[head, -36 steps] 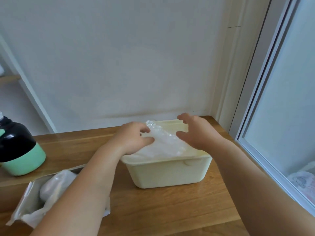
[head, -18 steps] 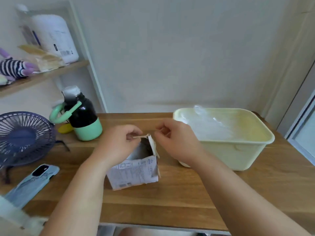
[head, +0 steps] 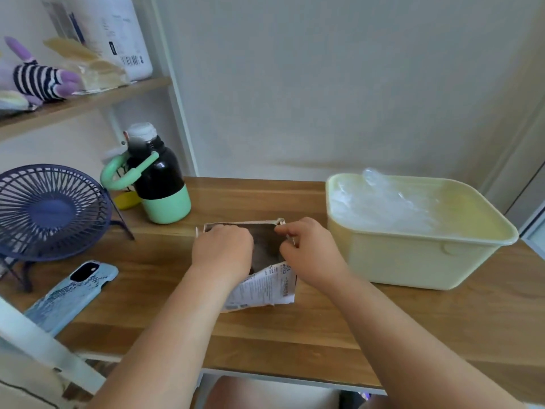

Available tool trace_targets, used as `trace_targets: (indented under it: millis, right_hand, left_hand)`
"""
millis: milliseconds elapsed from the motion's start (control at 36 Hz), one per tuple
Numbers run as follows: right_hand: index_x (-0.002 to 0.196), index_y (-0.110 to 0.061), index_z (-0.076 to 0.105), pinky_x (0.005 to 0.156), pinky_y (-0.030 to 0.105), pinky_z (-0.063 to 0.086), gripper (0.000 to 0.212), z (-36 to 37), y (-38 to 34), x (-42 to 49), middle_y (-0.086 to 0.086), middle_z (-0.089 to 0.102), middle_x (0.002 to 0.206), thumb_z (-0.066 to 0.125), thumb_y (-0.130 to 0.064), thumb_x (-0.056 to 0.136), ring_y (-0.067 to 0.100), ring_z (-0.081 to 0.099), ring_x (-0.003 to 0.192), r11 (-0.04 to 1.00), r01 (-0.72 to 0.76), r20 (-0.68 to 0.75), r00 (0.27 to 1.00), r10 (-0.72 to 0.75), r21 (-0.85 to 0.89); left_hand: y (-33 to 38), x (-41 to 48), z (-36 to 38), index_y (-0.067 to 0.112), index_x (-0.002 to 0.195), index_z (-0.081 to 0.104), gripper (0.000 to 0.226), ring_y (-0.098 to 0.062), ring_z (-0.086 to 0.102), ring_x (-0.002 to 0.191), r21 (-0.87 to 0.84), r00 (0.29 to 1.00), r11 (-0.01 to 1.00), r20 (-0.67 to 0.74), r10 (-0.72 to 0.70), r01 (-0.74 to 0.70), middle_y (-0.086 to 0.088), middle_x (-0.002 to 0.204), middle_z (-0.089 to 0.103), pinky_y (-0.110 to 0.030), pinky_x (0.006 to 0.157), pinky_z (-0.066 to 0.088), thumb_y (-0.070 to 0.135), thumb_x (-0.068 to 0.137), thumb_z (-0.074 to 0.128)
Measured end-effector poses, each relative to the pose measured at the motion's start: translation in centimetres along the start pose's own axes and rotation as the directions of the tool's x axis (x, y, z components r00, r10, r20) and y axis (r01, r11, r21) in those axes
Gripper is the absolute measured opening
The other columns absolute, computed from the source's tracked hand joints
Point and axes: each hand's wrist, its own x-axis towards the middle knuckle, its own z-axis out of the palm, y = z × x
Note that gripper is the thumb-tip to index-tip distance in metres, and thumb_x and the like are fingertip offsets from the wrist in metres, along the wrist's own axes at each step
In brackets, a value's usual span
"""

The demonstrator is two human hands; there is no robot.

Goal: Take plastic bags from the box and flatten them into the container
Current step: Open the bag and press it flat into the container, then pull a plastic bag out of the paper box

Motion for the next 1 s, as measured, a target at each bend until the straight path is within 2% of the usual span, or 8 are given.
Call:
trace_targets:
  millis: [222, 361, 444, 528, 667, 750, 833, 1000]
  right_hand:
    - [0.125, -0.02, 0.061, 0.069, 0.009, 0.035, 0.037, 0.4, 0.4, -0.1, -0.008, 0.046, 0.103, 0.048, -0.009, 0.092, 0.005, 0.046, 0.079, 0.998, -0.003, -0.022, 1.0, 0.005, 0.068]
    - [0.117, -0.021, 0.066, 0.073, 0.014, 0.036, 0.033, 0.2, 0.2, -0.2, -0.007, 0.048, 0.1, 0.05, -0.009, 0.091, 0.008, 0.049, 0.085, 0.993, -0.02, -0.015, 1.0, 0.022, 0.12]
    - [0.111, -0.018, 0.069, 0.071, 0.019, 0.041, 0.028, 0.0, 0.0, -0.2, -0.002, 0.052, 0.099, 0.051, -0.011, 0.092, 0.013, 0.053, 0.09, 0.992, -0.021, 0.003, 1.0, 0.021, 0.121]
    - [0.111, -0.018, 0.069, 0.068, 0.019, 0.04, 0.024, -0.4, -0.4, -0.1, -0.002, 0.053, 0.095, 0.052, -0.019, 0.094, 0.012, 0.052, 0.083, 0.992, -0.023, 0.026, 0.999, 0.02, 0.126]
    - [0.058, -0.024, 0.06, 0.045, 0.016, 0.033, 0.031, -1.0, -0.9, -0.1, -0.003, 0.054, 0.059, 0.058, -0.025, 0.09, 0.012, 0.043, 0.051, 0.986, 0.032, 0.022, 0.999, -0.037, 0.164]
    - [0.081, -0.021, 0.072, 0.055, 0.018, 0.043, 0.02, -1.2, -1.2, -0.3, -0.001, 0.066, 0.074, 0.057, -0.027, 0.092, 0.012, 0.054, 0.061, 0.98, 0.071, 0.028, 0.997, -0.077, 0.183]
    - [0.068, -0.005, 0.058, 0.058, 0.029, 0.039, 0.039, -1.3, -1.4, -0.4, 0.013, 0.058, 0.068, 0.048, -0.031, 0.095, 0.014, 0.044, 0.057, 0.972, 0.065, 0.067, 0.994, -0.082, 0.224]
    - [0.064, -0.03, 0.048, 0.065, 0.024, 0.04, 0.036, -1.8, -2.0, -0.3, -0.011, 0.053, 0.064, 0.04, -0.041, 0.097, 0.005, 0.048, 0.061, 0.936, 0.019, 0.095, 0.994, -0.056, 0.352]
  left_hand:
    - [-1.2, 0.1, 1.0, 0.031, 0.088, 0.072, 0.018, -0.014, 0.059, 0.079, -0.197, 0.988, 0.978, -0.15, 0.038, -0.068, 0.009, 0.089, 0.065, -0.027, 0.06, 0.043, 0.032, 0.096, 0.055]
    - [-2.6, -0.3, 2.0, 0.029, 0.099, 0.075, 0.015, 0.001, 0.058, 0.087, -0.625, 0.894, 0.728, -0.446, -0.037, -0.282, 0.018, 0.097, 0.063, -0.022, 0.076, 0.049, 0.027, 0.092, 0.062]
    - [-2.7, -0.6, 1.4, 0.03, 0.104, 0.072, 0.017, 0.012, 0.056, 0.095, -0.792, 0.902, 0.533, -0.417, -0.111, -0.3, 0.028, 0.097, 0.061, -0.012, 0.085, 0.044, 0.023, 0.093, 0.061]
    - [-2.9, -0.5, 0.9, 0.037, 0.098, 0.07, 0.018, 0.014, 0.057, 0.095, -0.821, 0.929, 0.497, -0.362, -0.071, -0.282, 0.03, 0.096, 0.062, -0.014, 0.087, 0.045, 0.023, 0.092, 0.062]
    - [-2.9, -0.6, 0.5, 0.041, 0.082, 0.072, 0.022, 0.007, 0.064, 0.086, -0.877, 0.947, 0.414, -0.308, -0.094, -0.244, 0.023, 0.085, 0.072, -0.016, 0.077, 0.05, 0.019, 0.084, 0.072]
    - [-2.5, -0.9, -0.3, 0.029, 0.085, 0.075, 0.011, 0.001, 0.068, 0.083, -0.948, 0.944, 0.218, -0.273, -0.183, -0.232, 0.016, 0.085, 0.074, -0.02, 0.077, 0.054, 0.018, 0.083, 0.073]
    - [-2.4, -0.7, -1.0, 0.024, 0.091, 0.076, 0.009, -0.012, 0.07, 0.091, -0.981, 0.937, 0.001, -0.187, -0.295, -0.195, 0.006, 0.091, 0.075, -0.037, 0.087, 0.056, 0.02, 0.085, 0.071]
    - [-2.4, -0.3, -2.2, 0.014, 0.093, 0.068, 0.016, -0.011, 0.069, 0.081, -0.853, 0.93, -0.445, -0.116, -0.349, -0.274, 0.003, 0.081, 0.072, -0.027, 0.072, 0.057, 0.008, 0.095, 0.053]
